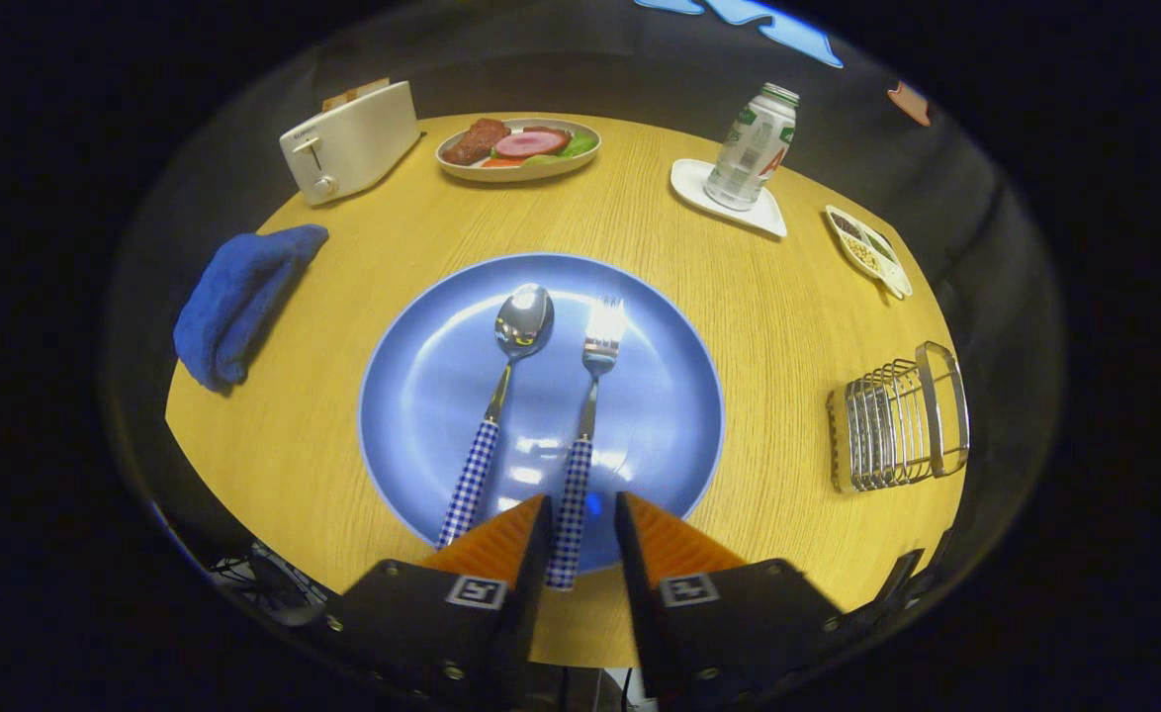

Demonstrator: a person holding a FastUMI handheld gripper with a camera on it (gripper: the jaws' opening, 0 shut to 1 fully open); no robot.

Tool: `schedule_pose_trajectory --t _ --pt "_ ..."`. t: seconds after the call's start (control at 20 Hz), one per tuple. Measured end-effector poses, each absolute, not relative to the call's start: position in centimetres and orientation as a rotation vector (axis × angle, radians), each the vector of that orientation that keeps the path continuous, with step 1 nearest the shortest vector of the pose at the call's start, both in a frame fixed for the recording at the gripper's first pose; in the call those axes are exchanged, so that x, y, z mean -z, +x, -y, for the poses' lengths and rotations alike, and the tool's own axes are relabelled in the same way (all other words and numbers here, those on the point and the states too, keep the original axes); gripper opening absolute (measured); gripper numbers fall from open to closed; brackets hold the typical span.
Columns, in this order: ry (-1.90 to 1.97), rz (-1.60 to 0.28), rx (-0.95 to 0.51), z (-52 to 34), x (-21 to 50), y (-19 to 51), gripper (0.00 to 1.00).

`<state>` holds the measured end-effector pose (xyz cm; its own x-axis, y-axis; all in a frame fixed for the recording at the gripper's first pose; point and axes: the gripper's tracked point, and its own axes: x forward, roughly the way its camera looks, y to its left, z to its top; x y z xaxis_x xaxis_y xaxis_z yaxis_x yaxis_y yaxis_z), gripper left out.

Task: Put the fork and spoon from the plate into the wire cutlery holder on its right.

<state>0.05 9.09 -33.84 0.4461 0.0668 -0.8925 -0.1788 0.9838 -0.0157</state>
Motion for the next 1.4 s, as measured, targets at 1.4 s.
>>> schedule_pose_trajectory --t 1.4 --pt "-0.526 -1.401 -0.26 13.0 21.0 -6.3 0.01"
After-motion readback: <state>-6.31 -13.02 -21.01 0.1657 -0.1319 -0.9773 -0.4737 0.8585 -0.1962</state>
